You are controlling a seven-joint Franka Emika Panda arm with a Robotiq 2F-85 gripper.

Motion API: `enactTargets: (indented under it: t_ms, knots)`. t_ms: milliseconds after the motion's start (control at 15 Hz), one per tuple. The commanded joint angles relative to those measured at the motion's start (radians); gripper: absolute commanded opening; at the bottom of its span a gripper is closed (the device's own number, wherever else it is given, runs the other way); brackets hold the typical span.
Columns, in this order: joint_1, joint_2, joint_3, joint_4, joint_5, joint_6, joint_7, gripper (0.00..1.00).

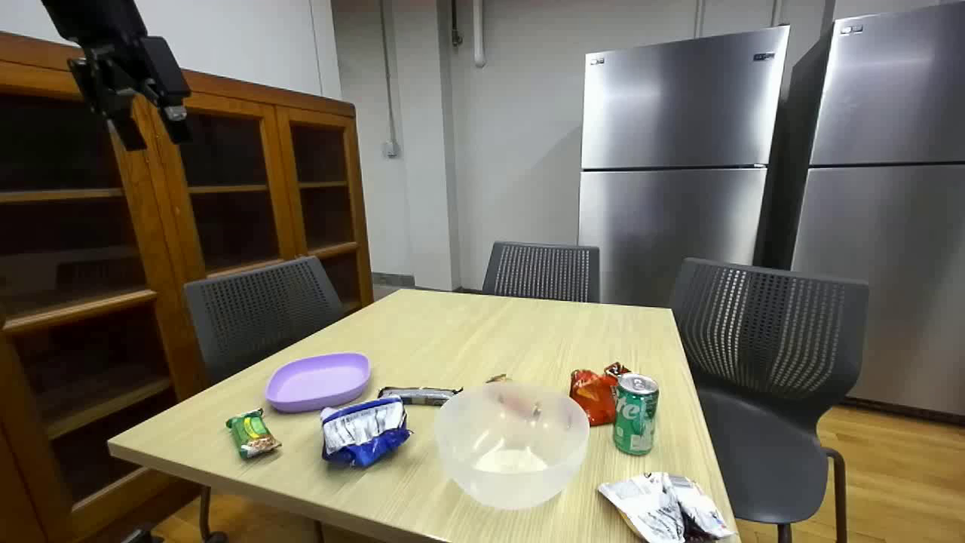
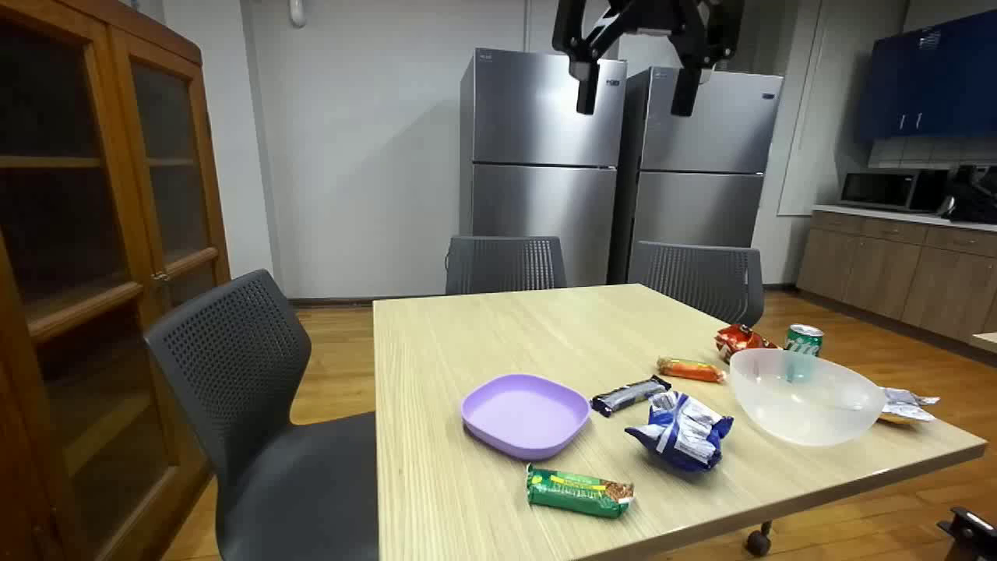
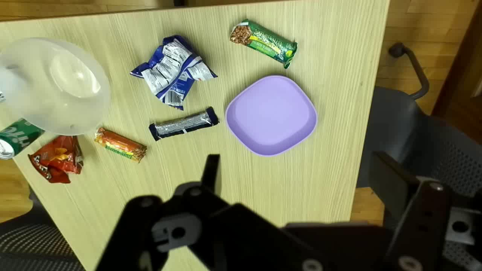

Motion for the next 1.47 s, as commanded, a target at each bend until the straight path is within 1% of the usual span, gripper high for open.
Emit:
enactTargets:
  t_ms: [0,1133,1267,1400]
  knots:
    - [0.022,0.005,-0.019,0.002,-0.013,-0.003,0.010,1.00]
    - [0.022,0.005,-0.019,0.002,-0.013,-0.003,0.010,1.00]
    - [0.042,-0.001,0.002,-0.015,-0.015,0.024,0.012,1.00]
    - [0.067,0.031,0.016,-0.024,-0.006,0.053,0.010,1.00]
